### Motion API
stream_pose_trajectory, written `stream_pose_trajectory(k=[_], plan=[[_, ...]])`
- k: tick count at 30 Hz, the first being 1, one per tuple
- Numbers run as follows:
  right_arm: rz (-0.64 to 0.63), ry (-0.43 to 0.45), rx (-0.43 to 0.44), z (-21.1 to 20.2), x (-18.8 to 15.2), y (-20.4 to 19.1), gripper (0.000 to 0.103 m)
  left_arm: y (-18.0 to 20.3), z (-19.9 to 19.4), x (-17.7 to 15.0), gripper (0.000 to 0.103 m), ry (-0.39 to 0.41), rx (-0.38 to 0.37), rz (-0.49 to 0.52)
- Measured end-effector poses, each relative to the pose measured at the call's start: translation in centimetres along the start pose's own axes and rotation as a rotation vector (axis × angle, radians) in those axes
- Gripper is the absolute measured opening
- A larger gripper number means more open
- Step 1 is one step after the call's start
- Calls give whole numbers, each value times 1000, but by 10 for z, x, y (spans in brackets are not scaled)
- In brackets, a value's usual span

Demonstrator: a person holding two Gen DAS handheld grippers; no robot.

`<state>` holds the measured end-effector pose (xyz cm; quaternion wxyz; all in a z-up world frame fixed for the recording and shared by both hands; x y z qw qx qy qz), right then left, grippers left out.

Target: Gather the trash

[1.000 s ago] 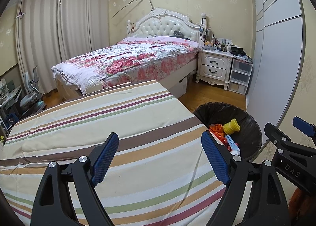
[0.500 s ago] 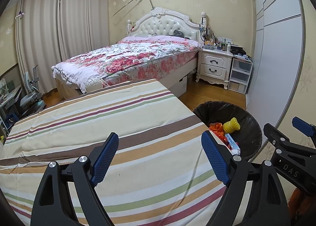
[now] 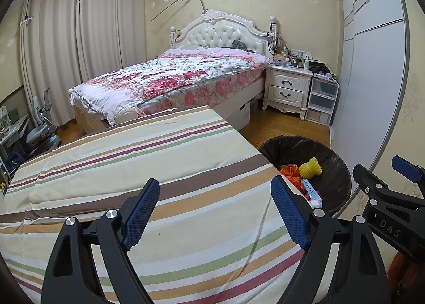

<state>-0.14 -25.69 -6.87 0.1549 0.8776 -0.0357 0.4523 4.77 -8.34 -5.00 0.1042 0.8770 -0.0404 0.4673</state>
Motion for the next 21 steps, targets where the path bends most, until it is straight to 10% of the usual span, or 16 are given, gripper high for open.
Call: stream_pose_trajectory(k=[21], plan=[[-3,-1,1,0,0,-2,85,5,-2,-3,83,8,-5,-4]])
Point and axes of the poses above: each gripper's, at about its wrist camera, not at the fingertips, and z roughly the way its jaws point, y to its right, x to its top, the point moved 4 cm from there along z, roughly the way its jaws point, and after that the axes turned 13 degrees about -z, right-handed, at the moved point
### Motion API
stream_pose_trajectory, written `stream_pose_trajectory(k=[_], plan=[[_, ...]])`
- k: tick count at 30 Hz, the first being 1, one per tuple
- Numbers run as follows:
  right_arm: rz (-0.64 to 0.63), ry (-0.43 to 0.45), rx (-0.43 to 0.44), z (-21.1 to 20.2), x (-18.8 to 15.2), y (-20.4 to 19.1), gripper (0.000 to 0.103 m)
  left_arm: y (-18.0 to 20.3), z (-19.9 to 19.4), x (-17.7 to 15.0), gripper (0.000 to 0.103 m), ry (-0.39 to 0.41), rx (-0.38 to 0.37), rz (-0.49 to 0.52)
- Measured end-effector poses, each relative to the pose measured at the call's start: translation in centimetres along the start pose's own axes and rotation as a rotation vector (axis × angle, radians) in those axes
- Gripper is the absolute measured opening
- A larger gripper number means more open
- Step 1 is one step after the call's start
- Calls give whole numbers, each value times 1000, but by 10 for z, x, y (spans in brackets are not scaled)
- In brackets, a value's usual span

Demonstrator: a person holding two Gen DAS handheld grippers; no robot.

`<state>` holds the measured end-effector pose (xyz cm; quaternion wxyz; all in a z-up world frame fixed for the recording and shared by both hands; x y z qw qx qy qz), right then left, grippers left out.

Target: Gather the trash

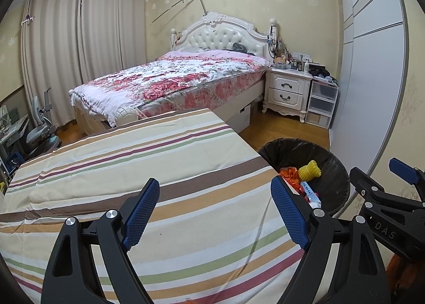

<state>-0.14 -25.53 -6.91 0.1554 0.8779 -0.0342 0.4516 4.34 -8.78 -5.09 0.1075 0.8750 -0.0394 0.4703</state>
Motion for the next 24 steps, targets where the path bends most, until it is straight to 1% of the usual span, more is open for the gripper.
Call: stream_pose_trajectory(k=[8,14,19,24], plan=[[0,0,0,0,0,0,85,-2,-3,2,84,-1,-13,0],[1,1,0,-1,0,-1,85,-2,-6,1,85,15,-17,6],[-1,-1,2,0,0,-2,85,-5,-7,4,85,49,2,-6],[-9,-3,8,1,2,-9,85,-17,0,7,85,21,29,-34]])
Point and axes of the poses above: each gripper's, at about its wrist camera, not at the fingertips, and z roughly the way its jaws point, y to its right, x to its top, the point moved 4 cm from there along z, roughly the way its jaws point, and after that the axes turned 13 degrees about -z, right-handed, at the moved point
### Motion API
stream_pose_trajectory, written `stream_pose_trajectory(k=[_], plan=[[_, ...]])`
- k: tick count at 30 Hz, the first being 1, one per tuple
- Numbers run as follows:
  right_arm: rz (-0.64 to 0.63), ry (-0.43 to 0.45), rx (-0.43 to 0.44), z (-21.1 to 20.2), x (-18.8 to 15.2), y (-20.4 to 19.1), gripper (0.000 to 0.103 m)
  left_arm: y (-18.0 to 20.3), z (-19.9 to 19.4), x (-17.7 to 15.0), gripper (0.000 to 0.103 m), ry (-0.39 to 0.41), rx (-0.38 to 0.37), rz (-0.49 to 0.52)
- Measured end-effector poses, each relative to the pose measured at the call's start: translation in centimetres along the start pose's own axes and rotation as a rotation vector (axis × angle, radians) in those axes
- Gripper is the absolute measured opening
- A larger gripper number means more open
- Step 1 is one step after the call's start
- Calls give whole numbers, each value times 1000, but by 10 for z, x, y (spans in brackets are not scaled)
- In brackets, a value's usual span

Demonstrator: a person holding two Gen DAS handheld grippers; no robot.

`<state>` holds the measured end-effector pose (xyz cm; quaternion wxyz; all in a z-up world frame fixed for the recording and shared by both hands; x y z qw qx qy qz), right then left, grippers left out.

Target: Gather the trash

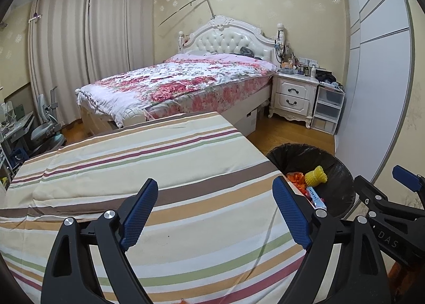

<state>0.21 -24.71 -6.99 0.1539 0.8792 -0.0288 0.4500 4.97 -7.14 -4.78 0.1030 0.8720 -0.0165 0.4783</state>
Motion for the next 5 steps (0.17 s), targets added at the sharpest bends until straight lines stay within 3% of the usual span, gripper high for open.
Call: stream_pose_trajectory(k=[5], plan=[[-24,-8,22,3,3,-16,85,-19,9,-1,85,-31,45,-13]])
Point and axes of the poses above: each gripper's, at about its wrist camera, not at the fingertips, and z roughly the way its jaws point, y to its right, x to its top, the point moved 4 cm from there along z, roughly the way its jaws point, and after that the axes turned 13 degrees about -z, right-handed, at the moved point
